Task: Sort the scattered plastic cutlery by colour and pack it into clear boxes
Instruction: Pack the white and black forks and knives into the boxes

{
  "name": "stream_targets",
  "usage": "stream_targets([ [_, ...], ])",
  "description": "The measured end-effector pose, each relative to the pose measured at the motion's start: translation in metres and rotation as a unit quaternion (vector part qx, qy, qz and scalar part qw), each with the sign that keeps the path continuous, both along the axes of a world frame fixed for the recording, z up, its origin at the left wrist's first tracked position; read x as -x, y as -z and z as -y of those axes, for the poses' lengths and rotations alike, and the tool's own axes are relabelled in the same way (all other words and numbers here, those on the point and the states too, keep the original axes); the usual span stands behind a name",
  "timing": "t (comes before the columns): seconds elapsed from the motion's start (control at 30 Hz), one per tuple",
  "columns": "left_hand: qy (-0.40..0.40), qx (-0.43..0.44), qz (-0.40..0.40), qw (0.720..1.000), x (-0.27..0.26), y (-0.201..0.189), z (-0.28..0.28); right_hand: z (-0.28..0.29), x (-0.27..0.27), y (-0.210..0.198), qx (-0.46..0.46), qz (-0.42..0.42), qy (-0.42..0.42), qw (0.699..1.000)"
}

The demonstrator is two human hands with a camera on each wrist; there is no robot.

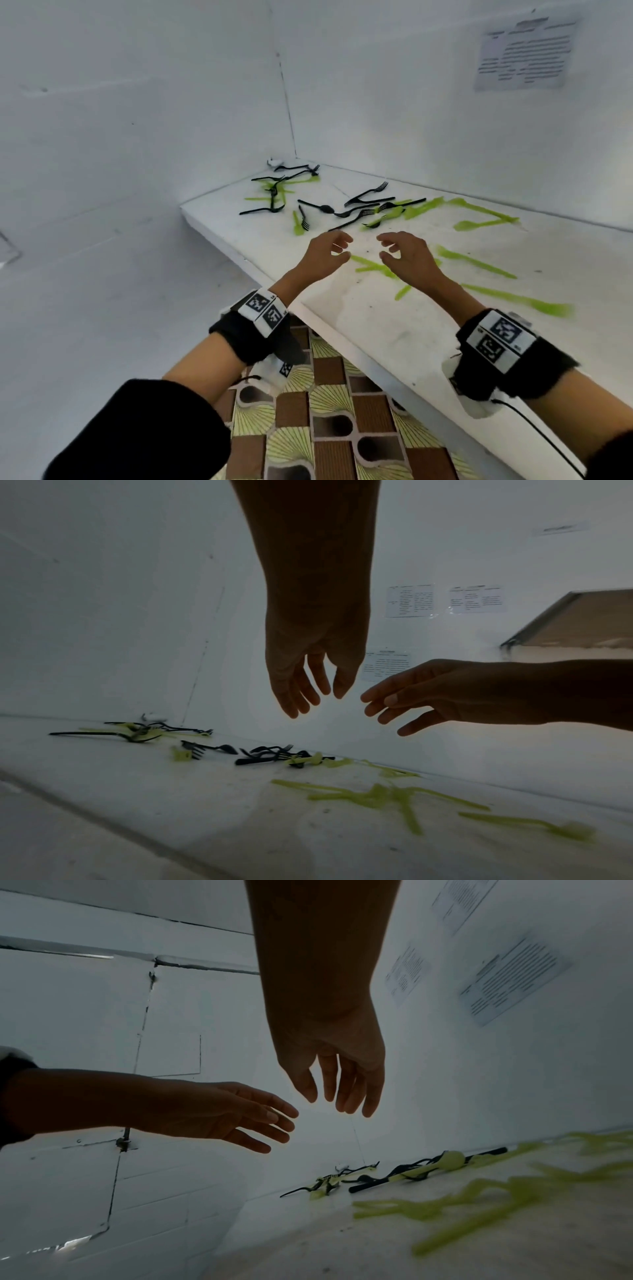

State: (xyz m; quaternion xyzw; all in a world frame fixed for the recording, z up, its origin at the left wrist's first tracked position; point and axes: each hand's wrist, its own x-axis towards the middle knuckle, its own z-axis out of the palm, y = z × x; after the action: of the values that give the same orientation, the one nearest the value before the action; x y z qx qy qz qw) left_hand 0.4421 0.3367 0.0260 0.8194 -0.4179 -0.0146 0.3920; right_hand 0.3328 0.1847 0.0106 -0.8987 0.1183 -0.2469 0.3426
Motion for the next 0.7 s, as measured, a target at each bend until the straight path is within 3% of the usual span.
stream_targets([
  [0.4,-0.018,0.016,-0.039,0.999,-0.123,0.025,-0.02,0.003,-0.123,0.011,0.007,-0.031,-0.015,0.999],
  [0.57,-0.001,-0.028,-0.017,0.999,-0.19,0.029,-0.005,0.018,-0.18,0.018,0.009,-0.027,-0.002,1.0],
  [0.7,0.029,-0.133,0.02,0.991,-0.246,0.029,0.012,0.028,-0.219,0.018,0.003,-0.04,0.016,0.999],
])
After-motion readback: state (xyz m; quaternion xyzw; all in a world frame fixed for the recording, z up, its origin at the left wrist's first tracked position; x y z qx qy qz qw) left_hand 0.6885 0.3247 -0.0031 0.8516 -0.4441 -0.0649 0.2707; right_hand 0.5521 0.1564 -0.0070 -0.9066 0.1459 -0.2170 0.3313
